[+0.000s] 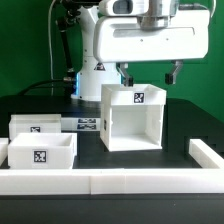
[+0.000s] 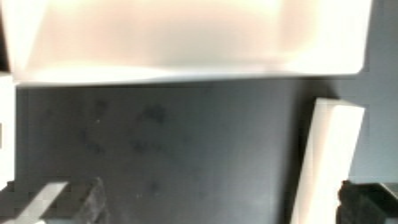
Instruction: Assemble drawer
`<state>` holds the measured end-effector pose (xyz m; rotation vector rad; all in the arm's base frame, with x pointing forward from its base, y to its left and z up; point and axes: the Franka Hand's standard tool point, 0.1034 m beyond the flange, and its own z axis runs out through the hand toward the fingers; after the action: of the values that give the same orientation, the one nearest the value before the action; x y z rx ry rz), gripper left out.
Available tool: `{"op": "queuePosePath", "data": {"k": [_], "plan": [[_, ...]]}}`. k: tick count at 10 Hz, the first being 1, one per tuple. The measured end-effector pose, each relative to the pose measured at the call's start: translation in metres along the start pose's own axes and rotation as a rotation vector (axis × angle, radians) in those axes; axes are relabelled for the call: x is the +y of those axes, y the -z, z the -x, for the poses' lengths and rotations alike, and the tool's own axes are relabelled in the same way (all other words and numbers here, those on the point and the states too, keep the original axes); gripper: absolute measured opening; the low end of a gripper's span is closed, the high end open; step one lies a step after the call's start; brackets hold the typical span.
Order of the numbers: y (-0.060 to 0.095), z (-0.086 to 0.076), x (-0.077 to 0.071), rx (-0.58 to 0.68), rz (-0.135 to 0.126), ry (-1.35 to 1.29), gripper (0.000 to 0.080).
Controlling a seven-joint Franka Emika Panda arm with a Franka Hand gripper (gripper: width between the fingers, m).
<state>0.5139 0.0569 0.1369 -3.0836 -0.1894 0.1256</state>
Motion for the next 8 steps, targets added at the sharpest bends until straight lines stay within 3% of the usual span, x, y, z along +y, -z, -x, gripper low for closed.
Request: {"op": "queuePosePath", "data": {"k": [3,8], "plan": [[0.005,0.03,-0.012,-0.003,0.006,-0.017,0.065],[-0.003,0.033,-0.015,0.005,0.007,-0.028,0.065]]}}
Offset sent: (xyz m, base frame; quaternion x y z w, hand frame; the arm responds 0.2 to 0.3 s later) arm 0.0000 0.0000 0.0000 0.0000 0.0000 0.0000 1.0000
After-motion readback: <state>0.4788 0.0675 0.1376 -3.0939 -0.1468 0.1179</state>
